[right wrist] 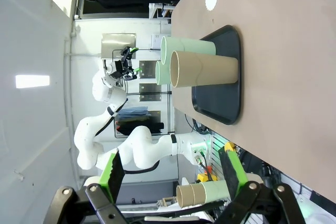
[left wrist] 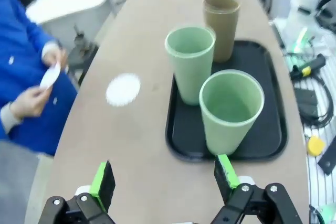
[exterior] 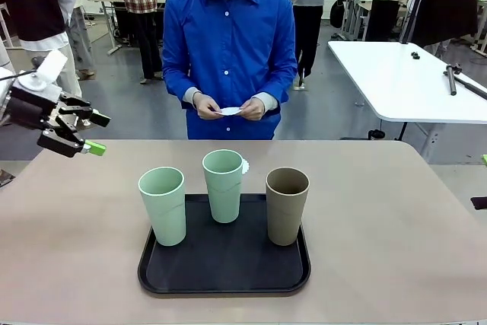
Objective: Place coasters on the table and set cups on them.
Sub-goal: Pick up one Reusable plastic cup and place it on a coaster set by the human.
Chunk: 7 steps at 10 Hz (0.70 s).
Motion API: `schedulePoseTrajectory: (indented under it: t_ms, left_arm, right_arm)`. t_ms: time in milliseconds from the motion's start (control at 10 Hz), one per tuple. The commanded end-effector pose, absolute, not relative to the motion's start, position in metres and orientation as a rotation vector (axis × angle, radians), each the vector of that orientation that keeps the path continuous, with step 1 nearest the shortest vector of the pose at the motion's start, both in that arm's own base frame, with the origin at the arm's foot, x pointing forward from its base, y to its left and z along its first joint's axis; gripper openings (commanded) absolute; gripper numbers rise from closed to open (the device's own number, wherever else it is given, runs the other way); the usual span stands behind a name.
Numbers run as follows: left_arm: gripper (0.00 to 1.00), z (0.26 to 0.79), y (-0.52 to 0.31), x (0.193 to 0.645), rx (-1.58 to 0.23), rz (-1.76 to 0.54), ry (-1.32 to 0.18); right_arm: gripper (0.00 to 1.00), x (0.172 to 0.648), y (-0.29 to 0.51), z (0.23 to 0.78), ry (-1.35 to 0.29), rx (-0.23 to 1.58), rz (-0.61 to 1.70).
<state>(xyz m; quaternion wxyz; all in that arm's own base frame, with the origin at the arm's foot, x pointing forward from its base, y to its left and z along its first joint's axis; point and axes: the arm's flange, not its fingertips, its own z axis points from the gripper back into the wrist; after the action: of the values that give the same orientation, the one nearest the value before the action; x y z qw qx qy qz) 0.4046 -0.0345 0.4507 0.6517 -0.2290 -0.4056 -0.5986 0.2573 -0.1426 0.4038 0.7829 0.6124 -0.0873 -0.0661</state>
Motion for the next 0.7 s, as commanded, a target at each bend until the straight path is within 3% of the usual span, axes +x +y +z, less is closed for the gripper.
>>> schedulePoseTrajectory:
  t_ms: [0, 600]
  left_arm:
    - [1.0, 0.426, -0.025, 0.434, -0.715, -1.395, -0.916]
    - [1.0, 0.375, -0.04, 0.447, -0.867, -1.506, -0.924]
  right_arm:
    - [1.0, 0.259, -0.143, 0.405, -0.194, 1.334, -0.151]
    - [1.0, 0.259, -0.143, 0.405, -0.194, 1.334, -0.151]
